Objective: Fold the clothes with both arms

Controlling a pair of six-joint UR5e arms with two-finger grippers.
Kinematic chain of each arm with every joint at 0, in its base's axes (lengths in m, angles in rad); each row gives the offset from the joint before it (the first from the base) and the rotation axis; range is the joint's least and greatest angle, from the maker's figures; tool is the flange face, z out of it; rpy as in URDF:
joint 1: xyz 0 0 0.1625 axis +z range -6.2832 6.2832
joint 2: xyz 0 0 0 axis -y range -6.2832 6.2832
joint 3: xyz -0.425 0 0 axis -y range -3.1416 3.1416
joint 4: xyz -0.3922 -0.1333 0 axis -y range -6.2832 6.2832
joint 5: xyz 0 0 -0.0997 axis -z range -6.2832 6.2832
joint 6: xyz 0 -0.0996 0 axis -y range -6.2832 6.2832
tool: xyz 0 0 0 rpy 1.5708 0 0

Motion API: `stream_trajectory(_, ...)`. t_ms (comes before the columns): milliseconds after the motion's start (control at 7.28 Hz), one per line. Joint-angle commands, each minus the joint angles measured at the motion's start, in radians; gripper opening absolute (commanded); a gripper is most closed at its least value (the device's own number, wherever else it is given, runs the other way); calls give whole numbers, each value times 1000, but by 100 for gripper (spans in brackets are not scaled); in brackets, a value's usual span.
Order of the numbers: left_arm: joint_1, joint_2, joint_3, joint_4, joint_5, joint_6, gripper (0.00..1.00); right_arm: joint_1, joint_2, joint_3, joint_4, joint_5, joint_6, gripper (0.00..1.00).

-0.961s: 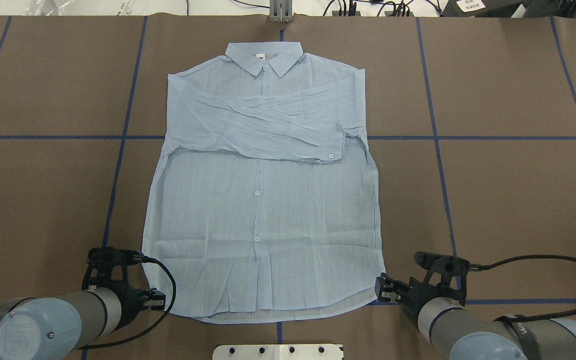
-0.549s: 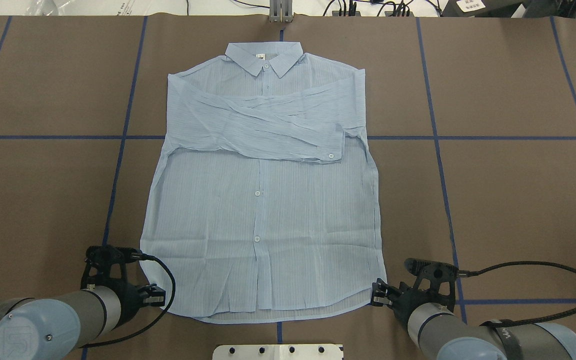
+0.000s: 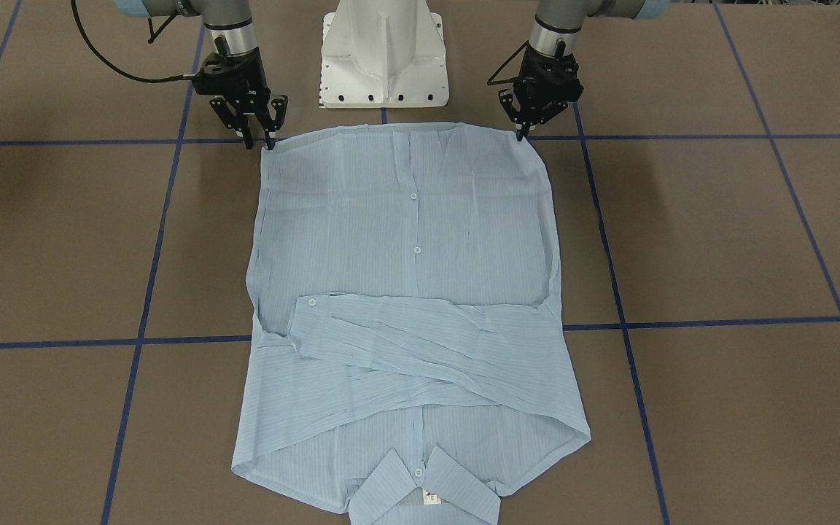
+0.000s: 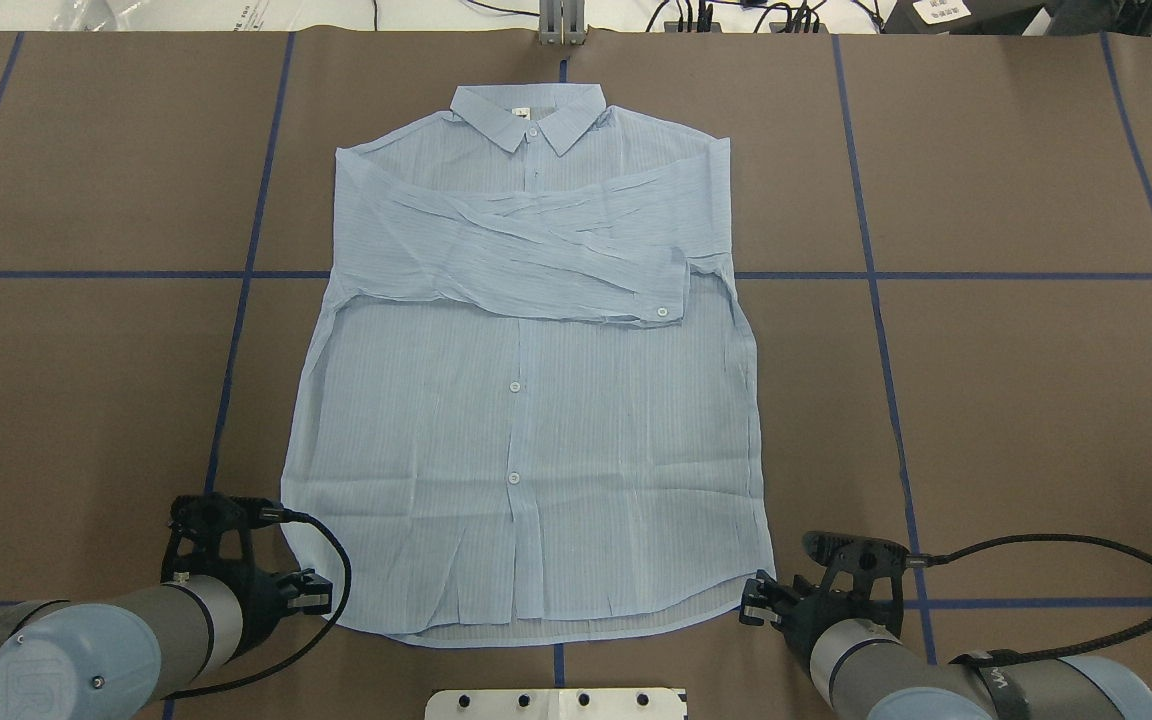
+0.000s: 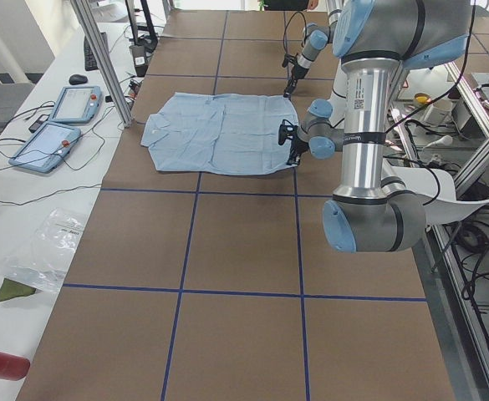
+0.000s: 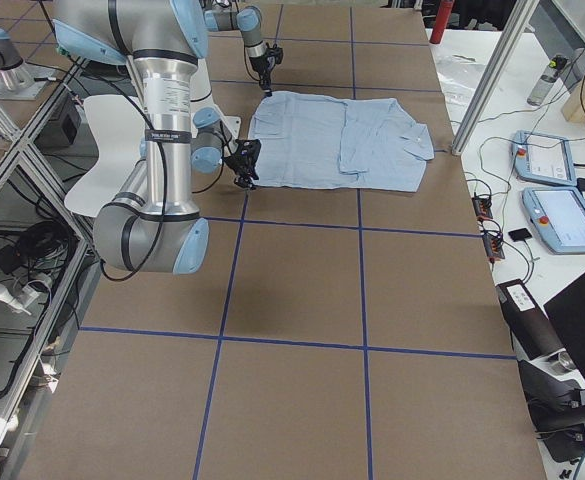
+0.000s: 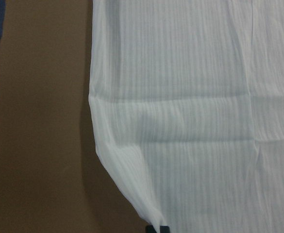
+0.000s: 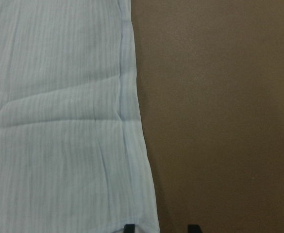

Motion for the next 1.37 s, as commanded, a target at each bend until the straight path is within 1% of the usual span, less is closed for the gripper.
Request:
stream_trajectory(0, 0, 1, 0, 0, 2, 0, 0, -6, 17, -10, -2, -5, -1, 44)
stream_trajectory(137, 0, 1, 0, 1, 2, 0, 0, -9, 23, -13, -7, -5, -2, 41)
stream_trajectory(412, 0, 2, 0, 0, 2, 0, 0, -9, 28, -13, -10, -7, -2, 26)
stream_trajectory(549, 0, 2, 0, 1, 2, 0, 0, -6, 26, -13, -11, -8, -5, 22)
stream_trajectory(824, 0, 2, 0, 0, 2, 0, 0, -1, 25, -13, -11, -11, -8, 18)
stream_trajectory(961, 0, 1, 0, 0, 2, 0, 0, -1, 23, -13, -13, -11, -9, 18)
stream_trajectory(1099, 0, 1, 0, 1, 2, 0, 0, 2, 23, -13, -14, -11, -9, 13)
stream_trajectory(1236, 0, 1, 0, 0, 2, 0, 0, 2, 25, -12, -13, -11, -9, 0)
